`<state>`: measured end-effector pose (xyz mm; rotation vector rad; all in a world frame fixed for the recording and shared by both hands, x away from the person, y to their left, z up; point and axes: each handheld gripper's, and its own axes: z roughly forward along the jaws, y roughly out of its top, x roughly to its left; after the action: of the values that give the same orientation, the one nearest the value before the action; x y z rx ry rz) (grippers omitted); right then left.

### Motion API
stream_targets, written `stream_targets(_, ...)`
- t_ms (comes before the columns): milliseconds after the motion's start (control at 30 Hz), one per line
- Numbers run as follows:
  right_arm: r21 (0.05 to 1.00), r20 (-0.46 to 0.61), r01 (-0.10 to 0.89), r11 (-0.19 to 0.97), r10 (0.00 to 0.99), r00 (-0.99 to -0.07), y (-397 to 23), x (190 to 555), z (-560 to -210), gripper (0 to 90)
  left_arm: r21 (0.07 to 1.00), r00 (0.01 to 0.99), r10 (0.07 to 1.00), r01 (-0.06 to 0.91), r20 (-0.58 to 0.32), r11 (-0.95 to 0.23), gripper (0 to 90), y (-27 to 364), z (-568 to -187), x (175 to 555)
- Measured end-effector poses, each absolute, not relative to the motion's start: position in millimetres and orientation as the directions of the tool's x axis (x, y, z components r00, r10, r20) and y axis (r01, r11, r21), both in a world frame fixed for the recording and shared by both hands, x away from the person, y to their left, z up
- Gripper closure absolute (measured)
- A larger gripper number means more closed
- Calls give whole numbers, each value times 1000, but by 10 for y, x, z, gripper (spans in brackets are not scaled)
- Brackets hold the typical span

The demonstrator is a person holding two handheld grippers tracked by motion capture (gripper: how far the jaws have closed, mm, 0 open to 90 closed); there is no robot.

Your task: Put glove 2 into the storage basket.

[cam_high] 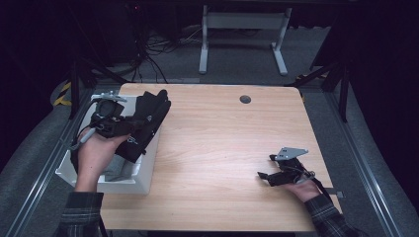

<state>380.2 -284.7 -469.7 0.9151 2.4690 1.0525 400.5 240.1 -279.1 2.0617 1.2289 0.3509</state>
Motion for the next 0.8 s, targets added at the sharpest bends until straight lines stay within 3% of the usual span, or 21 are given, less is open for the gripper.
stream_targets(333, 728, -28, 437, 527, 661, -750, -2846, 3804, -4697, 146, 670, 430, 893, 703, -134, -238, 667, 2743, -2888, 4028)
stream_targets(800, 729, -28, 437, 527, 661, -750, -2846, 3804, -4697, 146, 612, 329, 930, 773, -165, -166, 666, 3015, -3312, 4208)
